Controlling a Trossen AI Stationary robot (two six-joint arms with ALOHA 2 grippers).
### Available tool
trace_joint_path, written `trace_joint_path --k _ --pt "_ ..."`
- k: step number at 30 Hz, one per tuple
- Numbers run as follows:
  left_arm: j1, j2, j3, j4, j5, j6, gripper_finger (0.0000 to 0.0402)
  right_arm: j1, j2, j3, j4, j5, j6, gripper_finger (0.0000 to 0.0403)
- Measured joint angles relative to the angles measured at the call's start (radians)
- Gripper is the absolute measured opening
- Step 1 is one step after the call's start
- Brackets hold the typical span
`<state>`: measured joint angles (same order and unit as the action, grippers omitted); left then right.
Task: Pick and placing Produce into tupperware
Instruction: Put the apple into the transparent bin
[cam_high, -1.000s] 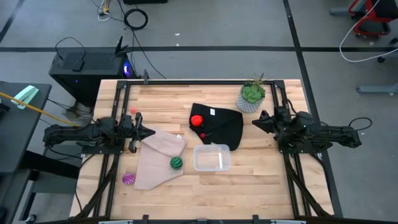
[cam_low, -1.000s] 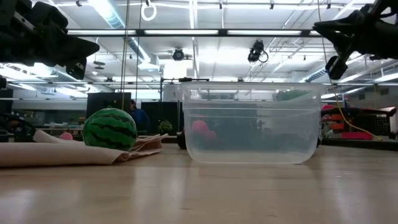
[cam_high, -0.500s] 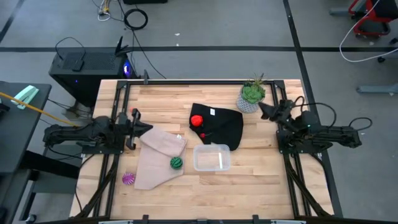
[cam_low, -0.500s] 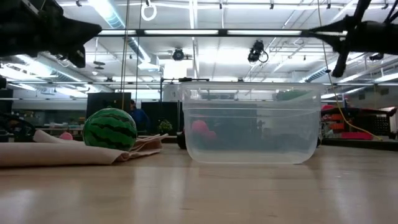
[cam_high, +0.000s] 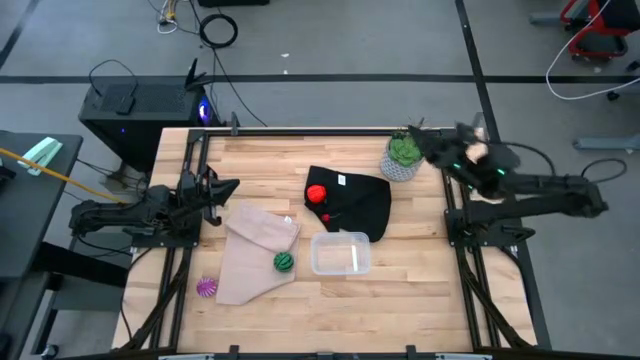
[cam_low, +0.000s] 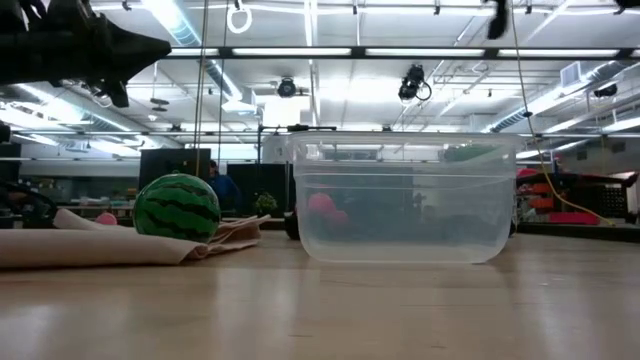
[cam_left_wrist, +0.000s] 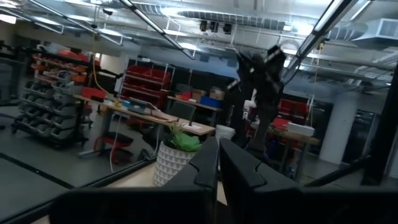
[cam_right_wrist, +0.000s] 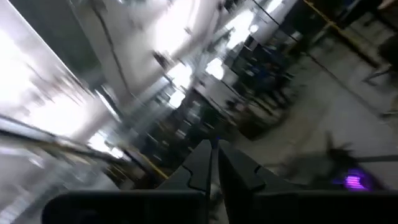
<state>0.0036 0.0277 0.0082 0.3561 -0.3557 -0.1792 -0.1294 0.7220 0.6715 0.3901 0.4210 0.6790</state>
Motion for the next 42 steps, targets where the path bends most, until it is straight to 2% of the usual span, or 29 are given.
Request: trace_joint_path --k 4,11,16,21,27,31,36,42 --pt "0.0 0.0 0.0 0.0 0.0 0.0 0.0015 -0.096 0.221 0.258 -0.222 -0.124 -0.036 0.0036" --pt "0.0 0.0 0.0 -0.001 0.0 -0.001 0.0017 -0.321 0.561 0.678 -0.592 -0.592 -0.12 0.002" --pt "0.0 0.0 0.0 -0.002 0.0 0.006 0.0019 -0.383 0.748 0.884 -0.685 -0.822 -0.204 0.0015" --pt "0.0 0.0 0.0 -0.002 0.0 0.006 0.0012 -0.356 0.88 1.016 -0.692 -0.982 -0.303 0.002" --pt "0.0 0.0 0.0 -0.001 0.0 0.006 0.0019 -0.295 1.054 1.237 -0.7 -1.009 -0.393 0.0025" --pt "0.0 0.0 0.0 -0.002 0.0 0.006 0.0025 -0.29 1.159 1.426 -0.834 -0.999 -0.454 0.0025" --pt "0.0 0.0 0.0 -0.001 0.0 0.006 0.0019 -0.295 1.274 1.587 -1.115 -0.864 -0.612 0.0026" --pt "0.0 0.0 0.0 -0.001 0.0 0.007 0.0015 -0.267 1.373 1.668 -1.324 -0.71 -0.735 0.0033"
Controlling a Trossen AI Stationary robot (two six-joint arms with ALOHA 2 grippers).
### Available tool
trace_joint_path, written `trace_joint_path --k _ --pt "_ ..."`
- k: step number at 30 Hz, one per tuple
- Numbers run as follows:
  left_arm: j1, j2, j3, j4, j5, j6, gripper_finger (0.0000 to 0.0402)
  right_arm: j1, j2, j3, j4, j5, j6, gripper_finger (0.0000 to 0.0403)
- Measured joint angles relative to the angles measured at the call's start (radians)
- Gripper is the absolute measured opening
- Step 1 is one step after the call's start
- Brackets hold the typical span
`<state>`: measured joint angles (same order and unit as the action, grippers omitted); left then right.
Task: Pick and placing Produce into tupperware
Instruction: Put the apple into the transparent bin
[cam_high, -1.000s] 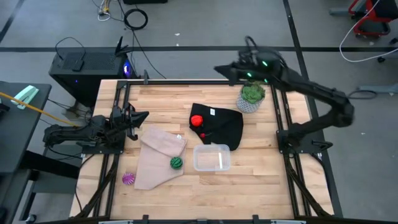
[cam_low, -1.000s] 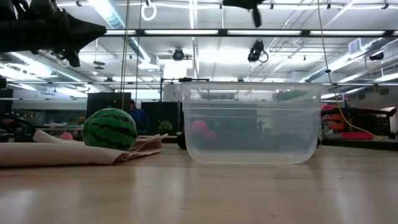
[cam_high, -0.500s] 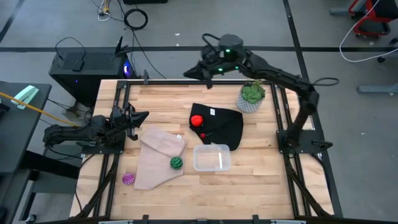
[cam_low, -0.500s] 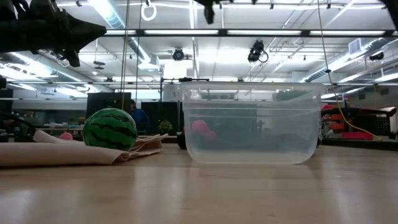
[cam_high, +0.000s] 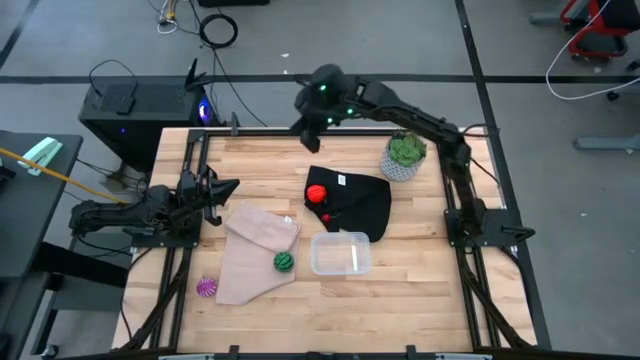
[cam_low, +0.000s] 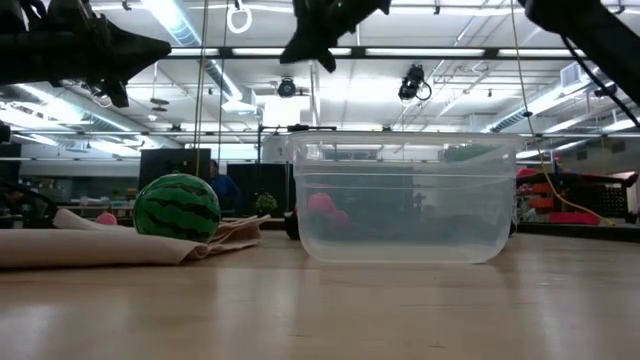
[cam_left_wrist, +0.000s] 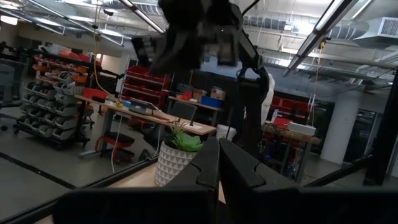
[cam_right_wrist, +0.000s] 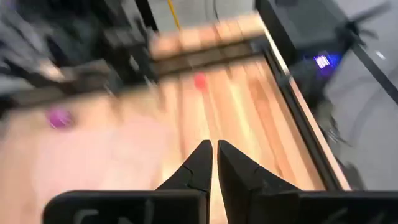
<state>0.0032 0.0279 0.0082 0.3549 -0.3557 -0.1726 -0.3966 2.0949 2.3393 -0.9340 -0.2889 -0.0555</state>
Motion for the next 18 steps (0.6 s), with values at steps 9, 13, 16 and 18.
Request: trace_joint_path --k 9,13,16,18 --pt "0.0 0.0 0.0 -0.002 0.0 0.0 0.0024 0.077 0.081 -0.025 -0.198 0.182 -0.382 0.009" --pt "0.0 0.0 0.0 -0.003 0.0 0.0 0.0018 0.109 0.12 -0.024 -0.201 0.202 -0.442 0.0139" --pt "0.0 0.0 0.0 -0.003 0.0 0.0 0.0014 0.134 0.151 -0.025 -0.224 0.254 -0.479 0.0181" --pt "0.0 0.0 0.0 -0.004 0.0 0.0 0.0014 0.144 0.163 -0.025 -0.241 0.293 -0.483 0.0211"
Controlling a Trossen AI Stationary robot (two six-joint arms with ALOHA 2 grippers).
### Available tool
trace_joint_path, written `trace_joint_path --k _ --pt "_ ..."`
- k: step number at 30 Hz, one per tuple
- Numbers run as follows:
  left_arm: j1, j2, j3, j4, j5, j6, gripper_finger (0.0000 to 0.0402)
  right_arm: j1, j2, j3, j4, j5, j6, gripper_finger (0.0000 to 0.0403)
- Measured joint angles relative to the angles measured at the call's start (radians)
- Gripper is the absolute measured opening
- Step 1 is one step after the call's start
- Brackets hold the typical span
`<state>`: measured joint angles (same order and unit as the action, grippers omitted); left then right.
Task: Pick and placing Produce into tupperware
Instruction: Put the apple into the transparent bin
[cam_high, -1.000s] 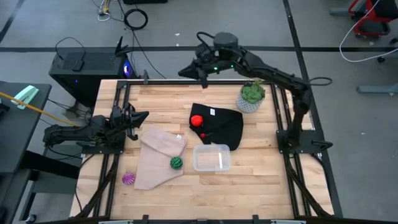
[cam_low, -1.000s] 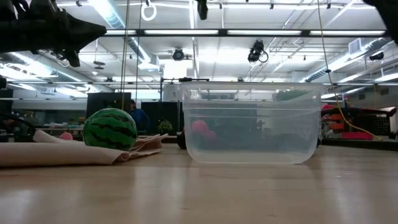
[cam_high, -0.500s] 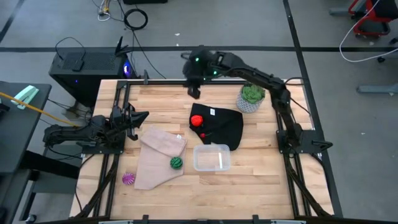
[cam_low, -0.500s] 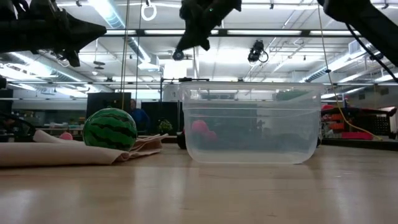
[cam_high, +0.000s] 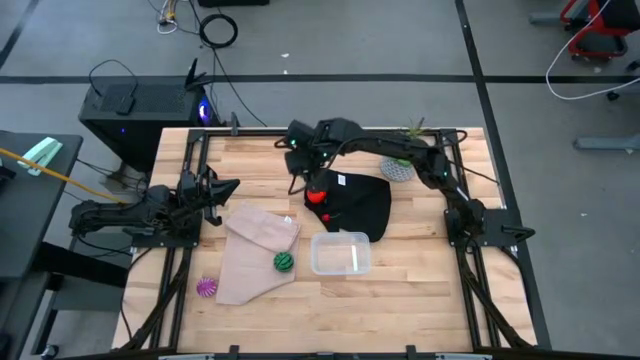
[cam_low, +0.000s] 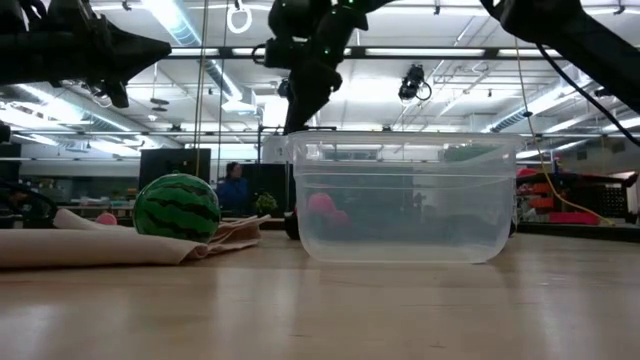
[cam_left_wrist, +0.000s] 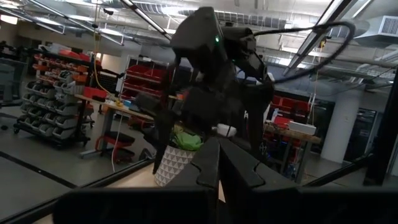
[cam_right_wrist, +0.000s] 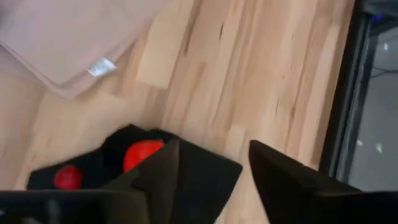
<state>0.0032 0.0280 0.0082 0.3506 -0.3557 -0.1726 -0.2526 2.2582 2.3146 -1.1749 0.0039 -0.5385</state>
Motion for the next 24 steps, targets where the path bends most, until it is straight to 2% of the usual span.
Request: trace_joint_path --k 5,11,15,24 --pt "0.0 0.0 0.0 -0.006 0.0 0.0 0.002 0.004 0.012 -0.012 -0.061 0.015 0.053 0.0281" --pt "0.0 0.0 0.0 -0.013 0.0 0.0 0.0023 0.004 0.006 -0.082 -0.088 0.015 0.14 0.0335" --pt "0.0 0.0 0.0 -0.015 0.0 0.0 0.0018 0.009 0.006 -0.158 -0.085 0.023 0.147 0.0354" --pt "0.0 0.0 0.0 -0.017 0.0 0.0 0.0027 0.031 0.006 -0.262 -0.014 0.022 0.146 0.0366"
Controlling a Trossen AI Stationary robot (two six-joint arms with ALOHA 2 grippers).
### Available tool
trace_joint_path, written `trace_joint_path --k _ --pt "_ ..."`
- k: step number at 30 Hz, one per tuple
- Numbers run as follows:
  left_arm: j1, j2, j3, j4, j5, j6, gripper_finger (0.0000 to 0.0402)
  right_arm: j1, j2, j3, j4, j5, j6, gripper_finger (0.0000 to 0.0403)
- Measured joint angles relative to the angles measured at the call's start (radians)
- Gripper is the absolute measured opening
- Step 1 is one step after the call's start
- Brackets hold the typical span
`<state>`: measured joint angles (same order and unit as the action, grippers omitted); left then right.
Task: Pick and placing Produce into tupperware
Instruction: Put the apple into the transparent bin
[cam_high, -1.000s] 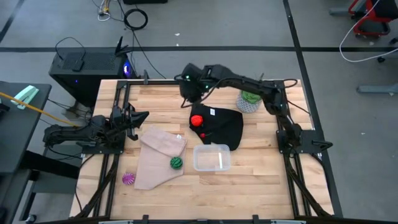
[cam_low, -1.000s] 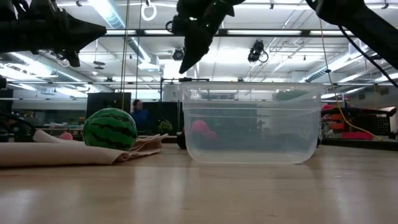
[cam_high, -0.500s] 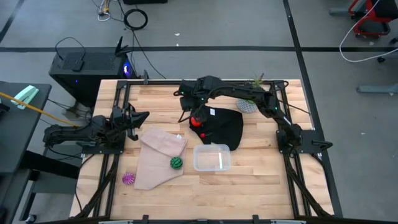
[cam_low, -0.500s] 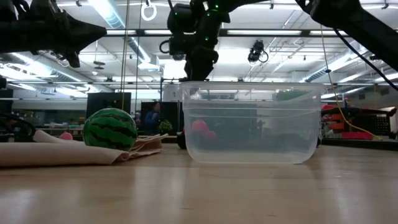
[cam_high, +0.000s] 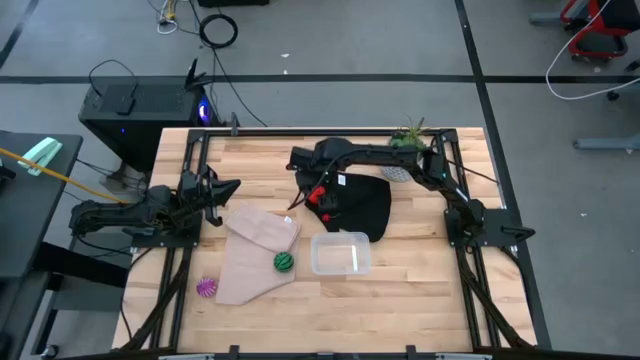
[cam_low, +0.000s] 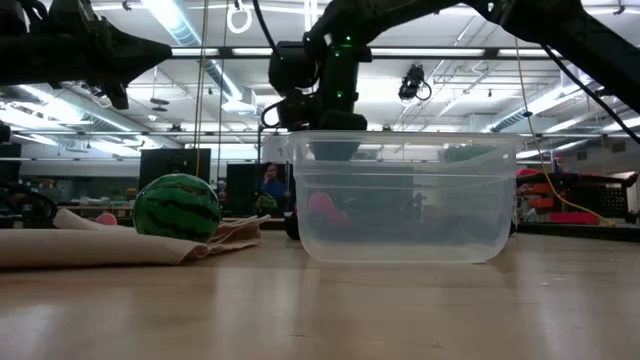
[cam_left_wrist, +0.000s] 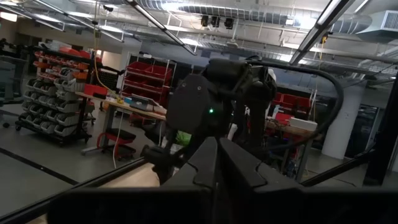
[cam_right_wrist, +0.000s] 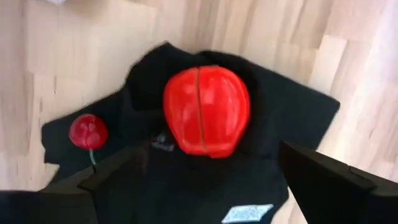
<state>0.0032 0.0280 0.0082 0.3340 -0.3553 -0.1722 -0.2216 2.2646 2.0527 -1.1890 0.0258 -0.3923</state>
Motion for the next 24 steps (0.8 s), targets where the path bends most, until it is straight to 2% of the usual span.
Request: trace_joint_path --k 7,13,24 --pt "0.0 0.0 0.0 0.0 0.0 0.0 0.0025 0.023 0.0 -0.013 0.084 0.0 0.02 0.0381" --pt "0.0 0.0 0.0 -0.004 0.0 0.0 0.0019 0.03 0.0 -0.014 0.113 0.0 0.025 0.0378" --pt "0.0 0.0 0.0 -0.015 0.0 0.0 0.0029 0.028 -0.001 -0.041 0.118 -0.071 0.054 0.0375"
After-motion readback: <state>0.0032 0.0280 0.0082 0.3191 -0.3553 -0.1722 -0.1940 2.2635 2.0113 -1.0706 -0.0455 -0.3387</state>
